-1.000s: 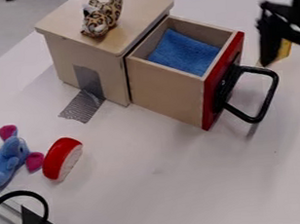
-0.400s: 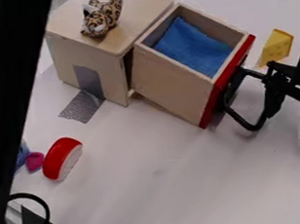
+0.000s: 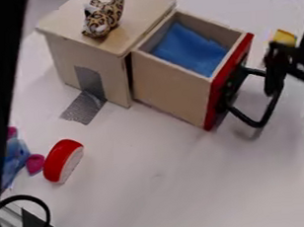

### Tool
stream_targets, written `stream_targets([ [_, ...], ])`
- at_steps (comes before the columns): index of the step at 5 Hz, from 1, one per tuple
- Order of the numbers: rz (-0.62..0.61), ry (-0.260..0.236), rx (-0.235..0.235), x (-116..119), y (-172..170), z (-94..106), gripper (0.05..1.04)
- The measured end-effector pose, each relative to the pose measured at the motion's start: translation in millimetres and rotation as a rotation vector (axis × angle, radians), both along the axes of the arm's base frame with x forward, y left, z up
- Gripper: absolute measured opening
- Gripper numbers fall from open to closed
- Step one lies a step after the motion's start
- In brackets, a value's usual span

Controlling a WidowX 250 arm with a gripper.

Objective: Close the drawer

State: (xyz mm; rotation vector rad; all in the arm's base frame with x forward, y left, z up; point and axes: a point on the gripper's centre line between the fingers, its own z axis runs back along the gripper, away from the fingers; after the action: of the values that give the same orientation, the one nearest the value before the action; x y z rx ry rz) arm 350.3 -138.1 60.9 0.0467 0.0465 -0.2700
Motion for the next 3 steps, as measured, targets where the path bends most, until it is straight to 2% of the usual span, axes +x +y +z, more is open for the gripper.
stream_targets([
  [1, 0.007, -0.052, -0.004, 5.2, 1.3, 20.7, 0.999],
  [2, 0.019, -0.042, 0.004, 3.6, 4.4, 23.4, 0.998],
  [3, 0.037, -0.028, 0.030, 3.6, 9.2, 13.7, 0.998],
])
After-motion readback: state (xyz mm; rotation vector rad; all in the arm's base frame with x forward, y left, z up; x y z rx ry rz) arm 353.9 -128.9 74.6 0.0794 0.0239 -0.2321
